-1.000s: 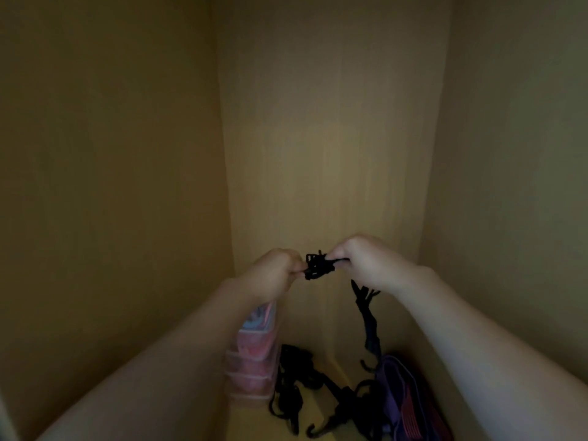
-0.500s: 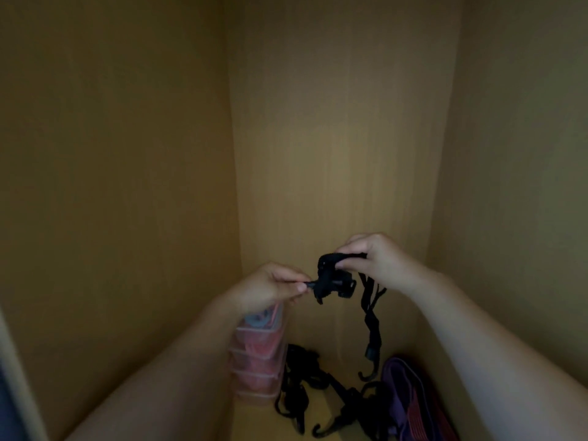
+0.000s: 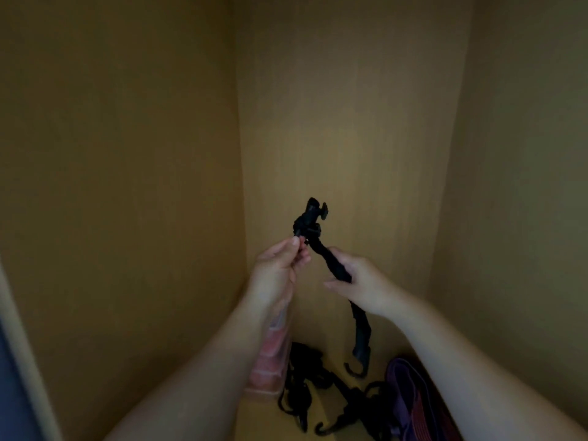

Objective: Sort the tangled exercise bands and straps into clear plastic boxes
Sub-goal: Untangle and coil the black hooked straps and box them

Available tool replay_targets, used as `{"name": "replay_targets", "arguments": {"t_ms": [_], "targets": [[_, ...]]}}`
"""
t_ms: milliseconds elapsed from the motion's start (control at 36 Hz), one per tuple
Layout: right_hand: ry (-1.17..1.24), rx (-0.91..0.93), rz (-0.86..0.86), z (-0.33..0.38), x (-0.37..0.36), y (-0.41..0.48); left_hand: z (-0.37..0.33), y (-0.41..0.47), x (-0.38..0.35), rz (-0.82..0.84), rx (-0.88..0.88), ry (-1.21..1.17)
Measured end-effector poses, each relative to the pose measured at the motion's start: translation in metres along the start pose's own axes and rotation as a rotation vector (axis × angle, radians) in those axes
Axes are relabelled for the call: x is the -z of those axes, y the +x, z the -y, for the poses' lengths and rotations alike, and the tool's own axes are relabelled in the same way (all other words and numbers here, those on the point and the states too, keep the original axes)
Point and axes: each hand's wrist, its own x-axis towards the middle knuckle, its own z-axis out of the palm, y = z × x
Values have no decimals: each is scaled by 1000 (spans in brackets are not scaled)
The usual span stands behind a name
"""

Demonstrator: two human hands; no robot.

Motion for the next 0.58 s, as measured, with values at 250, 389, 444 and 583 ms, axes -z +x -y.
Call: {"name": "replay_targets", "arguments": {"t_ms": [250, 389, 444, 583], "targets": [[-49, -112, -115, -5, 4, -12, 3, 8, 5, -68, -258, 729], [-215, -108, -35, -3, 12, -17, 13, 13, 17, 188, -436, 1255], [-303, -67, 6, 0, 16, -18, 16, 13, 21, 303, -390, 1358], [-325, -21, -6, 2, 18, -20, 18, 11, 22, 470, -303, 1465]]}}
